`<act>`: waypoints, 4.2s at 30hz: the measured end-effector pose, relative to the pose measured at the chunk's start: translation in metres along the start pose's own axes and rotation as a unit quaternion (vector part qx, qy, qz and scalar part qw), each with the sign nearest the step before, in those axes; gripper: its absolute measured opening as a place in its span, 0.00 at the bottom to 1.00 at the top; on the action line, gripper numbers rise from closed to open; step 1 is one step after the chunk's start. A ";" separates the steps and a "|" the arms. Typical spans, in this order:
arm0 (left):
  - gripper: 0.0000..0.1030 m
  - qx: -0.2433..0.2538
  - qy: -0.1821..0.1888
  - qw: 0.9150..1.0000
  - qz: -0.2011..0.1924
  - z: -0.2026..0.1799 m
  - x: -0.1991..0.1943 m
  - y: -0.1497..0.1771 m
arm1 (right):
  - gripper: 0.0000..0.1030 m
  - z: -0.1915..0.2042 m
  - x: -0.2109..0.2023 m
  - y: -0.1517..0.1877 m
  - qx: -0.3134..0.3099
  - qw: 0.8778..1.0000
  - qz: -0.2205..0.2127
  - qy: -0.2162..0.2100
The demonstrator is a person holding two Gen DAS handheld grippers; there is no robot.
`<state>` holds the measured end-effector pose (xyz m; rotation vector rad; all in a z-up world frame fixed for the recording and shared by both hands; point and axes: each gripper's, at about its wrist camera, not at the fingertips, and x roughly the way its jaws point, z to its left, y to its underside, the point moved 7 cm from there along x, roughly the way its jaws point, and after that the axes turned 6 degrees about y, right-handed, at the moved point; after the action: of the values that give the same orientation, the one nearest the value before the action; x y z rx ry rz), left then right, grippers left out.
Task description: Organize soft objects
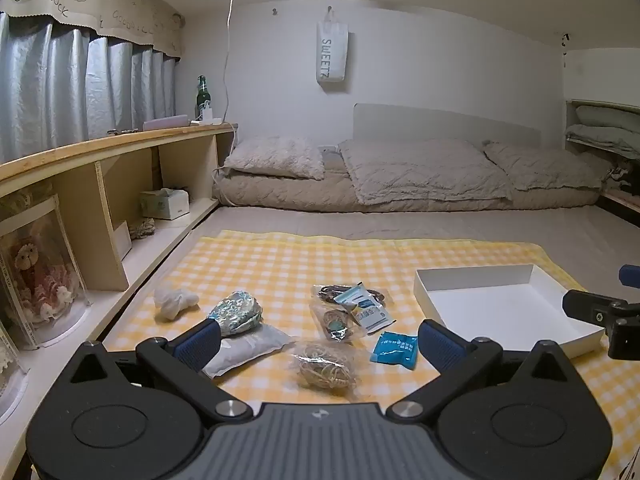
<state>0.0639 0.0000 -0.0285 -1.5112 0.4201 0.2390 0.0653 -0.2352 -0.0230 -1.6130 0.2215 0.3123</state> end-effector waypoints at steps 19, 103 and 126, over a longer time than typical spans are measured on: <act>1.00 -0.001 0.001 1.000 0.004 0.000 0.000 0.000 | 1.00 0.001 0.001 0.000 0.000 1.000 0.002 0.001; 1.00 -0.003 0.001 1.000 0.004 0.003 0.001 0.000 | 1.00 -0.003 0.004 0.006 0.001 1.000 0.010 0.005; 1.00 0.013 -0.025 1.000 -0.013 0.002 0.023 -0.066 | 1.00 0.000 0.027 -0.052 -0.019 1.000 -0.007 -0.020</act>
<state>0.1115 -0.0043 0.0225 -1.4822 0.3632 0.2499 0.1074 -0.2300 0.0170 -1.6426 0.1736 0.3393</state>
